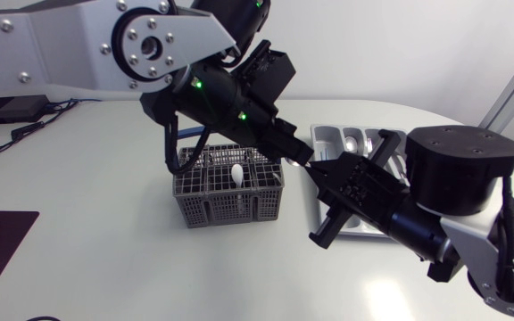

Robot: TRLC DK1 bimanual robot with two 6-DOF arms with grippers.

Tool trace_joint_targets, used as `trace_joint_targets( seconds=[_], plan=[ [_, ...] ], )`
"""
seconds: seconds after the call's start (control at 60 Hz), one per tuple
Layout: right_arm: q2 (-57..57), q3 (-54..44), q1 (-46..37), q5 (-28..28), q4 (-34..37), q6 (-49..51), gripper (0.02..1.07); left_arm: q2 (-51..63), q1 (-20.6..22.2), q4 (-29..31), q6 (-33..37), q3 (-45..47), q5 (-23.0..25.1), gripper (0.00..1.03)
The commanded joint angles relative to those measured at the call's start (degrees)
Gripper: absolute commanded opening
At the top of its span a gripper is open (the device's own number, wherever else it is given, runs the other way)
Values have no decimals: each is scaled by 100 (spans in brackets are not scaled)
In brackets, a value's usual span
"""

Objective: Unload the cutlery basket into the drawer organizer.

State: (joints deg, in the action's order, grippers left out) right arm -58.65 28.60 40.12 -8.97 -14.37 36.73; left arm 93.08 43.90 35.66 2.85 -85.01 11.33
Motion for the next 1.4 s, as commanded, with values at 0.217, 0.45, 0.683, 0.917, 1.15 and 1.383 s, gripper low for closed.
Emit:
trace_joint_targets(
  seconds=[0.217,0.45,0.683,0.917,1.15,1.383],
  plan=[
    [-41,-83,119,124,92,141,8,-150,-373,-173,154,-270,-149,92],
    [205,-302,-356,836,400,273,8,-387,-1015,-209,374,-604,-149,96],
    [636,-548,-1876,2321,1006,932,8,-220,-1630,372,998,-824,343,91],
    [3,-373,-4091,4026,1507,2383,8,-141,-1648,837,1859,-367,589,91],
    [-1474,128,-5365,4703,2035,3947,8,-106,-1674,785,2035,231,809,91],
    [-2344,577,-5752,4659,2430,4923,8,-18,-1657,486,2026,705,923,91]
  ],
)
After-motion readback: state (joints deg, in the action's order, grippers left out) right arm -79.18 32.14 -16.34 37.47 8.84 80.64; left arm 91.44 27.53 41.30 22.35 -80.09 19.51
